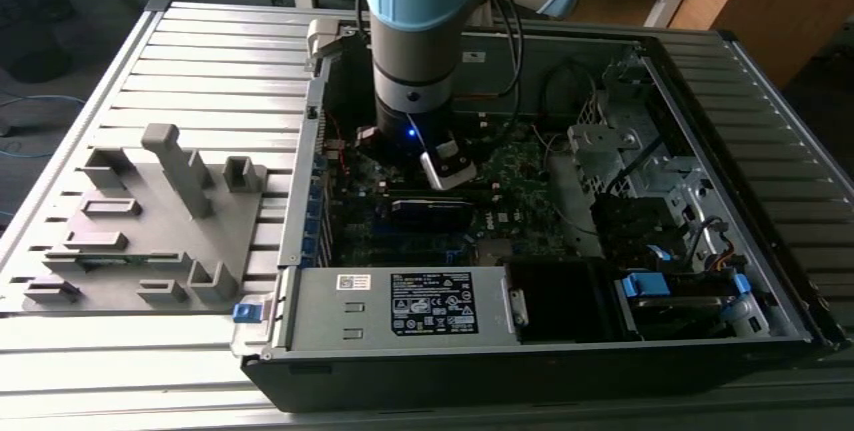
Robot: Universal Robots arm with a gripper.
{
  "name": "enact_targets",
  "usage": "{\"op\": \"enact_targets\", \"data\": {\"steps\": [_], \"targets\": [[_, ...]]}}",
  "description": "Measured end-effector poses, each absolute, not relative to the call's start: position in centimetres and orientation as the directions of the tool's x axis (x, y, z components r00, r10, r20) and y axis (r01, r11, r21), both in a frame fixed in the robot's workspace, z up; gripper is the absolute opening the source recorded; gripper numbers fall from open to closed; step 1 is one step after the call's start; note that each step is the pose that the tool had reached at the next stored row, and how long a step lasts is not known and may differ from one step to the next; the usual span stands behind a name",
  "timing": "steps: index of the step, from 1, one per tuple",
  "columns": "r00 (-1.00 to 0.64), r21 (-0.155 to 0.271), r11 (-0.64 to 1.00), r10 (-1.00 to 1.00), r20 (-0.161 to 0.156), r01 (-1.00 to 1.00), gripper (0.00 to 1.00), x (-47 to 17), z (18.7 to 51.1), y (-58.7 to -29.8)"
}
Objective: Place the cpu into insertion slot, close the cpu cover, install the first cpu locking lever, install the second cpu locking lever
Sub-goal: 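Install the second cpu locking lever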
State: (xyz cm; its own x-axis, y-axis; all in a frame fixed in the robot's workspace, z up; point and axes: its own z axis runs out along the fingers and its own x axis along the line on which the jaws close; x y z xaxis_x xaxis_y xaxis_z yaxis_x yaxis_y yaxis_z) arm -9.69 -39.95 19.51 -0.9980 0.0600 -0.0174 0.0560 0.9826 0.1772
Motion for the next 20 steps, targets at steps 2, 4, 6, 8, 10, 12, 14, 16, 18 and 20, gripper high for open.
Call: {"op": "enact_targets", "data": {"steps": [2,4,6,8,10,12,14,16,18,20], "targets": [[-0.998,0.177,0.983,0.060,-0.017,0.056,0.10,-9.7,20.1,-40.0],[-0.998,0.177,0.983,0.060,-0.017,0.056,0.10,-9.7,20.7,-40.0],[-0.998,0.177,0.983,0.060,-0.017,0.056,0.10,-9.7,21.4,-40.0],[-0.998,0.177,0.983,0.060,-0.017,0.056,0.10,-9.7,21.9,-40.0],[-0.998,0.177,0.983,0.060,-0.017,0.056,0.10,-9.7,22.0,-40.0],[-0.998,0.177,0.983,0.060,-0.017,0.056,0.10,-9.7,22.0,-40.0],[-0.998,0.177,0.983,0.060,-0.017,0.056,0.10,-9.7,22.0,-40.0],[-0.998,0.176,0.983,0.060,-0.017,0.056,0.10,-9.5,22.0,-40.0],[-0.998,0.175,0.983,0.060,-0.016,0.057,0.10,-9.0,22.0,-40.0],[-0.998,0.173,0.983,0.060,-0.015,0.057,0.10,-8.4,22.0,-40.0]]}}
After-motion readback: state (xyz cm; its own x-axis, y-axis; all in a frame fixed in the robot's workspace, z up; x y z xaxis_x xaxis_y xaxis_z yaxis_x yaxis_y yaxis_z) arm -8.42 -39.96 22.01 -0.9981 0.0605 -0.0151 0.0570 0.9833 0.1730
